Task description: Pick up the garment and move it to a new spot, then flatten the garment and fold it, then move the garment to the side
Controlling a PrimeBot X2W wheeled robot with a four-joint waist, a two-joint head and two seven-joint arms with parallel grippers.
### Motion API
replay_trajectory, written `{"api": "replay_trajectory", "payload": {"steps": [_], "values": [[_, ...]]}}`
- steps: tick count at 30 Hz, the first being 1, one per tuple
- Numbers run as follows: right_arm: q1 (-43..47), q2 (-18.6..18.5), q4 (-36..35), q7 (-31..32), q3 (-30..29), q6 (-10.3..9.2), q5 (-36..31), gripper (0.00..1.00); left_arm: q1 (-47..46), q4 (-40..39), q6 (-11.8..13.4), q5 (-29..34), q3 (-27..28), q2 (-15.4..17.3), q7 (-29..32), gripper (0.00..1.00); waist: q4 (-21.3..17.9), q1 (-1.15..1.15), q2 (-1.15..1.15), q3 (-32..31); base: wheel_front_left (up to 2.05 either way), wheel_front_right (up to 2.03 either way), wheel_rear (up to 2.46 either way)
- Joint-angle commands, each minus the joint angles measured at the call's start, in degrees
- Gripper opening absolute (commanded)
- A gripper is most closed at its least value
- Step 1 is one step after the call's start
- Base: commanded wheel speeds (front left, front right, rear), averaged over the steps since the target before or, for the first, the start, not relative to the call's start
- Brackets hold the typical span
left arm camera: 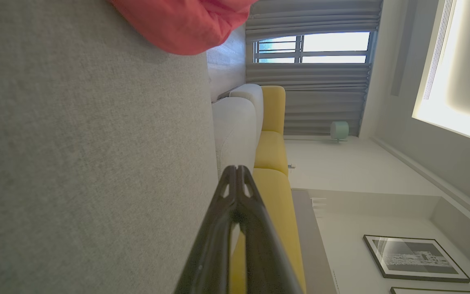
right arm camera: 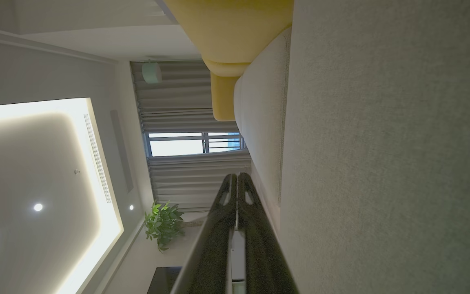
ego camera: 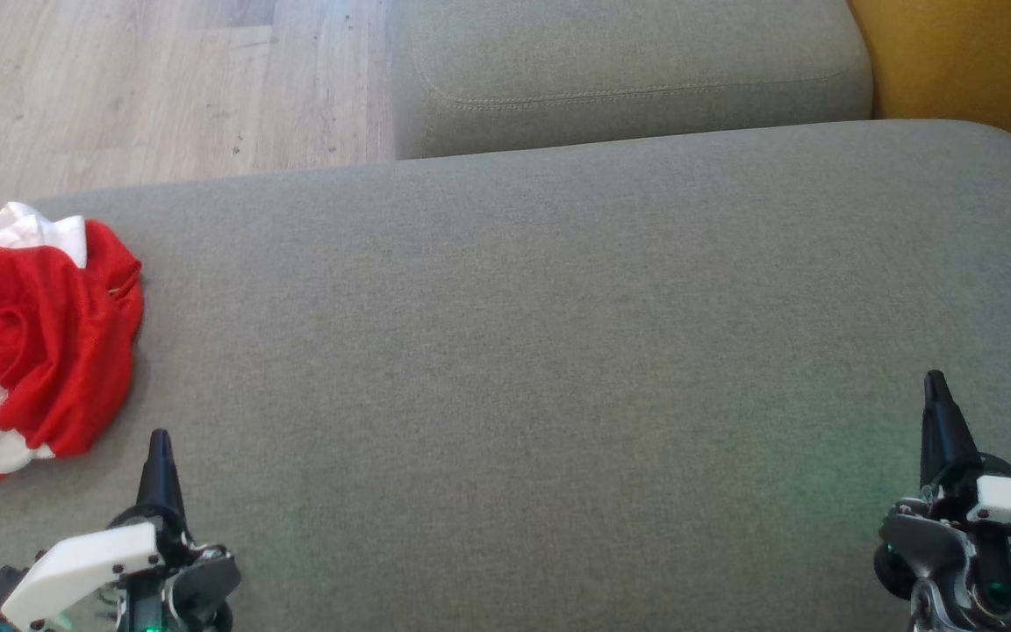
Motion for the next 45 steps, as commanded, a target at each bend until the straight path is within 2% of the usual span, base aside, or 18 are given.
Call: {"api": "replay_trajectory", "payload": {"steps": [1, 16, 17, 24, 31, 35, 36, 45], "values": [[-3.1, -0.3, -1.8, 0.3, 1.2, -0.04, -0.2, 0.0, -2.9, -1.6, -0.4, 0.5, 2.2, 0.3, 0.2, 0.0, 0.0, 0.0, 0.0, 0.0, 0.0, 0.0, 0.0], [-3.1, -0.3, -1.8, 0.3, 1.2, -0.04, -0.2, 0.0, -2.9, -1.6, -0.4, 0.5, 2.2, 0.3, 0.2, 0.0, 0.0, 0.0, 0.0, 0.0, 0.0, 0.0, 0.0], [0.0, 0.0, 0.0, 0.0, 0.0, 0.0, 0.0, 1.0, 0.0, 0.0, 0.0, 0.0, 0.0, 0.0, 0.0, 1.0, 0.0, 0.0, 0.0, 0.0, 0.0, 0.0, 0.0], [0.8, 0.0, 1.4, -0.6, 0.9, 0.0, -0.3, 1.0, 0.6, 1.4, 0.0, 0.5, -1.1, 0.0, -0.7, 1.0, 0.0, 0.0, 0.0, -0.2, 0.0, 0.0, 0.0], [0.9, -0.3, 1.1, -1.9, 2.2, 0.0, -3.4, 1.0, 0.6, 0.6, 0.0, 4.2, -1.4, 0.0, -1.9, 1.0, 0.1, 0.0, 0.0, -0.4, 0.0, 0.0, 0.0], [1.0, -0.2, 0.6, -2.6, 2.4, -0.01, -6.5, 1.0, 0.6, -0.2, 0.0, 7.3, -1.5, 0.0, -2.6, 1.0, 0.1, 0.0, 0.0, -0.5, 0.0, 0.0, 0.0], [1.2, -0.1, 0.0, -3.3, 2.8, -0.01, -10.0, 1.0, 0.7, -1.3, 0.2, 10.4, -1.9, 0.0, -3.3, 1.0, 0.1, 0.0, 0.0, -0.7, 0.0, 0.0, 0.0], [1.5, -0.5, -1.0, -4.8, 5.2, -0.01, -19.0, 1.0, 1.2, -3.6, 1.0, 18.3, -3.7, 0.0, -4.8, 1.0, 0.2, 0.0, 0.0, -1.1, 0.0, 0.0, 0.0]]}}
